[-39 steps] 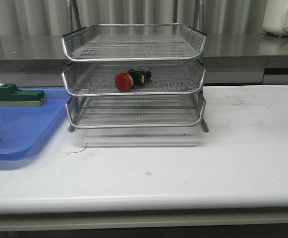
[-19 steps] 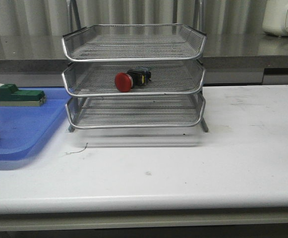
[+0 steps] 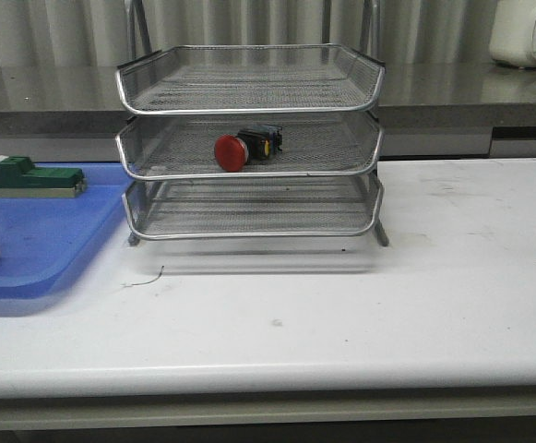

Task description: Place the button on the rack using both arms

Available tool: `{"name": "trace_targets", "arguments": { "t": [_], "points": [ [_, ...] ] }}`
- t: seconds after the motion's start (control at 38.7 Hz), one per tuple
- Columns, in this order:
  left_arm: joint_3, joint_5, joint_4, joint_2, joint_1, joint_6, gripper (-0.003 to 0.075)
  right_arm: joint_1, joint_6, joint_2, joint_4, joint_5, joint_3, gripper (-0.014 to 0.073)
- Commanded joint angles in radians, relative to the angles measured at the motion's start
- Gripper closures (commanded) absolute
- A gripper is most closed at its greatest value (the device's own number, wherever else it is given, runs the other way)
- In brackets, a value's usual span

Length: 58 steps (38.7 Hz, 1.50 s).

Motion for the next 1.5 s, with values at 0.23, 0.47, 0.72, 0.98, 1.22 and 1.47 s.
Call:
{"name": "trace_targets", "arguments": {
  "t": [0.23,0.47,0.72,0.98,1.22,1.47],
  "points": [
    [-0.028,-0.082,-0.014,0.011,0.000,-0.007,0.0739,-0.006,0.000,0.009,-0.016,-0.077,-0.023,0.0655],
    [-0.028,-0.082,-0.014,0.011,0.000,-0.007,0.0739,-0.006,0.000,0.009,-0.016,-0.077,-0.023,0.0655],
    [-0.028,-0.082,-0.014,0.011,0.000,-0.007,0.0739,-0.006,0.000,0.009,-0.016,-0.077,-0.023,0.0655],
    [0.013,-0.135,0.030,-0.011,0.000,-0.077,0.0739,-0.006,0.000,0.009,-0.016,-0.077,-0.023,0.0655],
    [0.150,-0.150,0.210,-0.140,0.000,-0.309,0.0739,-0.006,0.000,0.009,-0.016,-0.077,-0.023,0.0655],
    [0.305,-0.279,0.200,-0.137,0.000,-0.309,0.0739,-0.006,0.000,0.009,-0.016,-0.077,-0.023,0.0655]
  ]
}}
